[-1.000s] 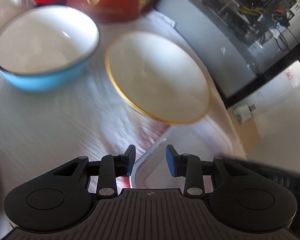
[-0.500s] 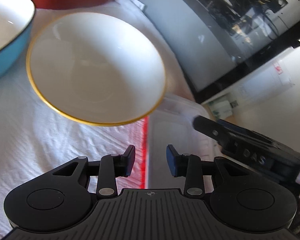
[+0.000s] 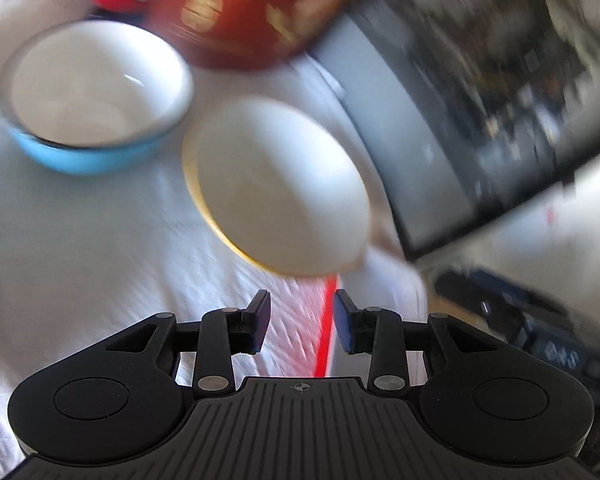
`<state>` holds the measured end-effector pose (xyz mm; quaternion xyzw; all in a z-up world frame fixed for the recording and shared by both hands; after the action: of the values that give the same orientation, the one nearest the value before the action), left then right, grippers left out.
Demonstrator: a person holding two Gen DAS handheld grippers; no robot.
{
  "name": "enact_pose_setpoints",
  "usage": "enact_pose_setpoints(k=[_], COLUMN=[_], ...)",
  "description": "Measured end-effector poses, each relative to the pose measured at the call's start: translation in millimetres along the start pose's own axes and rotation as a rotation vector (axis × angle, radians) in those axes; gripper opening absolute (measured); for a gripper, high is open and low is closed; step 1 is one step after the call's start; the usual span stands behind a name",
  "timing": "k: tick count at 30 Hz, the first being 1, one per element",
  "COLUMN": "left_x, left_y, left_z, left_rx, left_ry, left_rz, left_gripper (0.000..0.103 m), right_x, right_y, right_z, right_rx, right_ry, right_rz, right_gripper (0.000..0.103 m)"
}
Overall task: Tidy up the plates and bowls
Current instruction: 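Move the right tool to the gold-rimmed cream bowl and grip its rim, then lift the cream bowl with the right tool and carry it toward the blue bowl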
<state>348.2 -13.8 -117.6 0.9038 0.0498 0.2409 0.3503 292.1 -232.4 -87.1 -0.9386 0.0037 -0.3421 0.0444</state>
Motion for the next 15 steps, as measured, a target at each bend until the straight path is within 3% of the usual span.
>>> enact_pose_setpoints(k=[4,8,10,12,15], left_x=[20.4,29.7,32.9,35.2,39.5], left_y=[-26.8,-44.5,-50.7,-51.3,-49.2], left_z=[-0.8,15.9,16.9,20.9,26.7], left_rx=[0.08,0.088,0.091,0.09,0.088], left_ry=[0.068,0.072,0.07,0.067,0.066], left_rz=[-0.104,-0.19,-0.199,-0.192,-0.16], left_gripper=[0.037,0.037,0.037,0.037,0.037], right_x=[30.3,53.3,59.3,63.8,67.5], right_y=[-25.0,-54.7,-66.5,-73.9,-75.5], right_z=[15.7,49.8,65.3,84.9,113.1], right_rx=[0.045,0.017,0.019,-0.011,-0.041], right_ry=[-0.052,-0.078,-0.086,-0.097,-0.127], right_rz=[-0.053,-0.127,-0.153,-0.185,-0.199], right_gripper=[0.091,0.091,0.087,0.075,0.074])
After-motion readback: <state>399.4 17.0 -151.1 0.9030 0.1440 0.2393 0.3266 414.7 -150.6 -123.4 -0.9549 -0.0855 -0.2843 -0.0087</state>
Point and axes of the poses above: each gripper's, at about its wrist camera, not at the fingertips, and z roughly the way its jaws point, y to its right, x to its top, the point moved 3 cm from there along z, roughly the way its jaws point, and after that the axes turned 7 degrees about -x, right-handed, at the moved point
